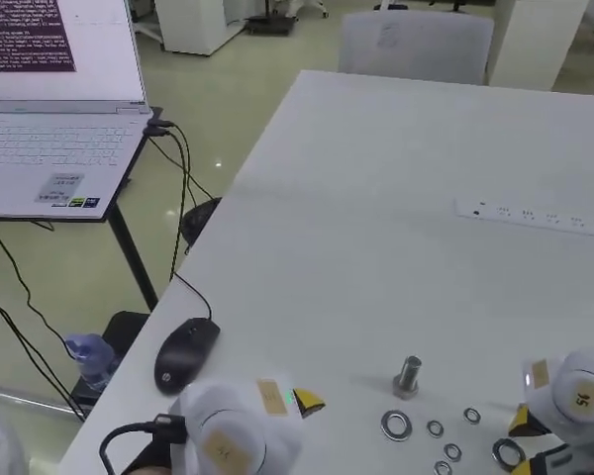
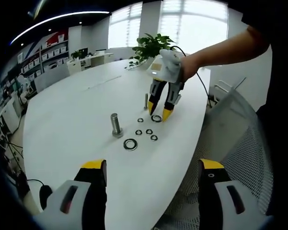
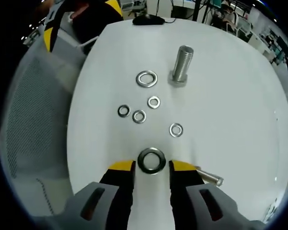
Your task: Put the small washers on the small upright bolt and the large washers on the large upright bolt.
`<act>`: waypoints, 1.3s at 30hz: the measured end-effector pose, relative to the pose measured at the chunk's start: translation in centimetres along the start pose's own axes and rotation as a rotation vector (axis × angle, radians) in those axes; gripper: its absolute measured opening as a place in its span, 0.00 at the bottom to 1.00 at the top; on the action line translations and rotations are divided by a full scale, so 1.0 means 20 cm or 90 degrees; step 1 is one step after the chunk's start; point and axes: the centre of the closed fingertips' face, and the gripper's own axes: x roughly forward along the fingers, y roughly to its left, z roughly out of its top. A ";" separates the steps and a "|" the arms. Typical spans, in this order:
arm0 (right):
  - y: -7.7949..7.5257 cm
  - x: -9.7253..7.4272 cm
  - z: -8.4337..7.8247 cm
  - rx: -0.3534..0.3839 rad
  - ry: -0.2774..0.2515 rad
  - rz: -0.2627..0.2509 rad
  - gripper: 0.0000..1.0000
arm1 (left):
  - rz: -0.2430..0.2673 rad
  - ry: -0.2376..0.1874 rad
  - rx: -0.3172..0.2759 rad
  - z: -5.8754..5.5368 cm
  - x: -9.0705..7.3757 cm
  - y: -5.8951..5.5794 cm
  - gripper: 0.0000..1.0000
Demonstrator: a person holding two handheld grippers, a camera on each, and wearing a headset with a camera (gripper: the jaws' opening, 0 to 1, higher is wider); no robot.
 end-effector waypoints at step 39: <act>0.02 -0.02 0.00 0.063 0.018 -0.013 0.23 | 0.004 0.006 -0.002 -0.02 -0.02 -0.06 0.70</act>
